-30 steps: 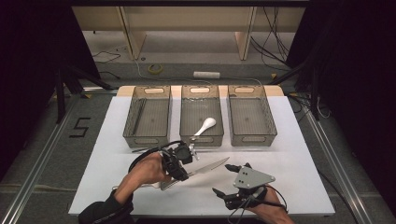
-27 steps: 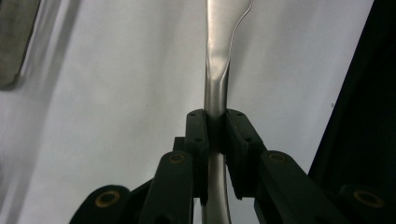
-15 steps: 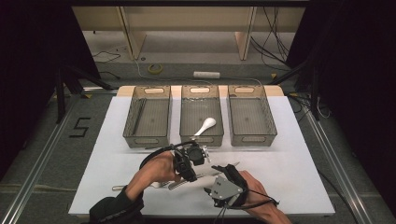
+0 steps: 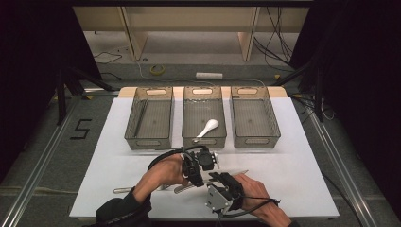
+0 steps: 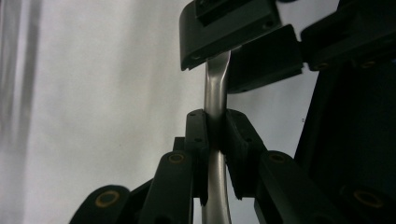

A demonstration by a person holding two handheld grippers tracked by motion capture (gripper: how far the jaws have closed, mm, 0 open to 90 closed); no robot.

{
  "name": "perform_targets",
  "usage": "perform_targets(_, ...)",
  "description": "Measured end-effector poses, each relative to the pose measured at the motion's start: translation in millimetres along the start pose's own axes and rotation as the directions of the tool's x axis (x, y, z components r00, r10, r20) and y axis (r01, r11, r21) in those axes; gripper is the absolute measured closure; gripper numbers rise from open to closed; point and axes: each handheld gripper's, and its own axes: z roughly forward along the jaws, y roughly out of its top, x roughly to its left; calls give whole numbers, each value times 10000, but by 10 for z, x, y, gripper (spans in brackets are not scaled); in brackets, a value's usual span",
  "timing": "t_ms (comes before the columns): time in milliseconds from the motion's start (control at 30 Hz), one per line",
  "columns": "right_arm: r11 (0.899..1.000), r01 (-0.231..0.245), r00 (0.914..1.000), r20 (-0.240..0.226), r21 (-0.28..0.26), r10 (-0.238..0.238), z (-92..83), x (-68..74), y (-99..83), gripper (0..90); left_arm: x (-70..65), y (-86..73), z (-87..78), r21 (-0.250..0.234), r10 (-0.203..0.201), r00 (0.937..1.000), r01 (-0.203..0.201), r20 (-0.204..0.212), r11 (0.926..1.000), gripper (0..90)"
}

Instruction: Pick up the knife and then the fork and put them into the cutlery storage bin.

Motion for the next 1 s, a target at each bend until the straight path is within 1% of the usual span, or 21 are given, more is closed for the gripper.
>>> perform_targets(33,10000,46,10000,-27,-4,-46,2,1,-1,644,2,4,-1,10,44,10000,-44,-23,10000,795)
perform_targets(100,10000,64,9999,140,53,-65,1,15,7,667,1,10,-4,3,7,10000,-7,-18,10000,795)
perform_targets(133,9999,-6,9999,139,166,4,0,28,16,670,-1,13,-5,24,26,10000,-26,-25,10000,796)
perform_targets(167,9994,318,9993,192,146,-321,8,24,13,679,-4,18,-6,41,57,10000,-56,-34,10000,796)
perform_targets(267,9987,442,9989,168,243,-446,32,51,22,716,-13,33,-7,60,112,9999,-112,9,9999,795)
perform_targets(300,9975,605,9981,122,367,-610,33,55,23,728,-21,39,-6,57,67,10000,-67,3,10000,795)
perform_targets(333,9972,671,9975,179,336,-677,39,58,30,740,-22,44,-4,100,133,9999,-133,-15,9999,795)
perform_targets(367,9980,500,9985,214,384,-508,36,72,37,759,-29,47,0,114,85,10000,-85,19,9999,795)
perform_targets(433,9957,842,9963,164,387,-849,38,62,47,772,-32,52,1,152,97,10000,-97,0,9998,795)
perform_targets(467,9948,926,9953,240,426,-937,41,69,51,777,-31,53,2,169,96,10000,-96,11,9998,795)
perform_targets(500,9941,960,9951,196,496,-971,40,81,54,782,-30,54,4,176,102,9999,-102,17,9998,795)
perform_targets(567,9916,1161,9926,283,562,-1178,43,98,60,792,-27,55,7,188,173,9998,-173,9,9997,795)
perform_targets(633,9882,1395,9896,266,630,-1414,37,114,60,810,-29,54,3,196,208,9998,-209,60,9996,794)
perform_targets(667,9867,1472,9885,256,693,-1493,31,126,59,819,-28,54,2,156,207,9997,-209,90,9997,794)
perform_targets(733,9842,1675,9854,223,578,-1691,27,104,51,824,-25,51,-4,-46,180,9998,-180,114,9998,793)
perform_targets(800,9833,1712,9844,307,612,-1733,12,88,38,827,-20,50,-19,-185,175,9997,-172,146,9997,792)
perform_targets(833,9838,1695,9850,236,583,-1711,5,77,36,828,-21,51,-27,-164,262,9996,-260,139,9995,791)
perform_targets(933,9838,1681,9856,71,624,-1689,-1,59,37,834,-27,51,-25,-227,267,9996,-264,127,9994,790)
perform_targets(1000,9845,1649,9863,-44,597,-1650,-6,57,30,836,-27,50,-18,-275,315,9993,-309,197,9991,788)
